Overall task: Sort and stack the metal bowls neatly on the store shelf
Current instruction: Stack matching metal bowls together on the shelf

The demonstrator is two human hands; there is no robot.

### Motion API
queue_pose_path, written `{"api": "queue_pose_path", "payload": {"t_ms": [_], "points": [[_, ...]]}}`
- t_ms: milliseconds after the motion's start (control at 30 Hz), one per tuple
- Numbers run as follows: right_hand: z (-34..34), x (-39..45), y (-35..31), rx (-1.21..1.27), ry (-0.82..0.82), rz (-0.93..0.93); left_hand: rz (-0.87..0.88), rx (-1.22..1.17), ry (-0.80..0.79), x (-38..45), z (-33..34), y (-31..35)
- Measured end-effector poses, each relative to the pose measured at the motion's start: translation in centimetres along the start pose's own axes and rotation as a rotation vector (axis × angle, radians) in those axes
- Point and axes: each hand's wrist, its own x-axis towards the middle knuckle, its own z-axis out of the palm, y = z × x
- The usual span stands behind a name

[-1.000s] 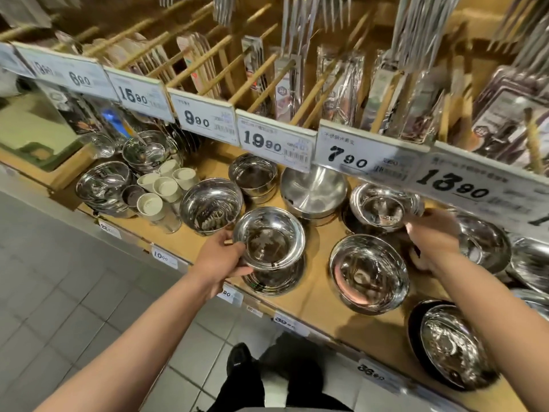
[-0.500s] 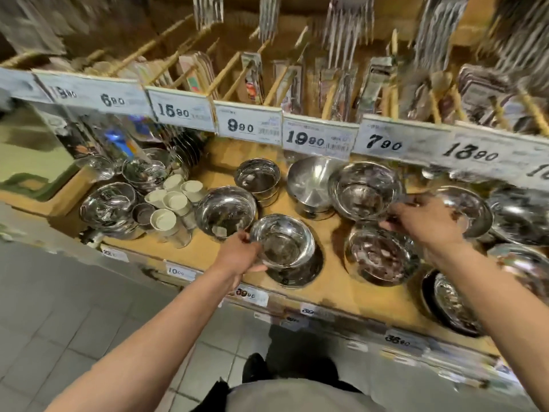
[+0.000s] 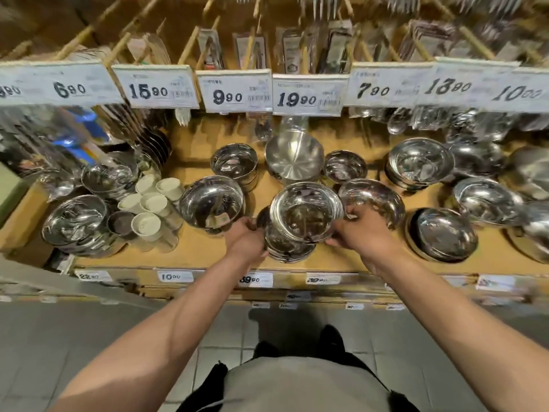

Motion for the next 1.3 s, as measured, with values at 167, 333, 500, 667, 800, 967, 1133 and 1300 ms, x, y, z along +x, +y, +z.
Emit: {"api": "queue_pose_path", "payload": {"t_ms": [167,333,500,667,800,967,1133,1300], "points": [[1.4,-1.3,0.6,0.122,0.047,0.051,0.084,0.182,0.045,0.6,0.5,-0.4],[3.3,-1.9,1.0,0.164,0.06,0.083,0.157,0.307,0.114,0.0,0.3,-0.9],[5.0,-2.1,1.5,0.183,0.095,0.091,0.18,0.167,0.047,0.1,-0.3,-1.5],[5.7,-1.9,1.7,0.126,0.144,0.046,0.185,0.065,0.017,0.0,-1.3,-2.0],[6.1,-1.4,1.8,-0.022,0.197,0.042,0.161,-0.073,-0.005,-0.2,-1.5,-1.9],[5.7,-1.0,1.9,-0.322,0.19,0.029,0.187,0.032,-0.019,-0.1,-1.5,-1.8],[5.6,-0.8,2.4,-0.43,0.159,-0.013,0.217,0.082,-0.026,0.1,-1.3,-2.1],[5.7,-0.7,2.8,-0.454,0.16,-0.059,0.224,0.104,0.0,0.6,-1.1,-2.2]]}}
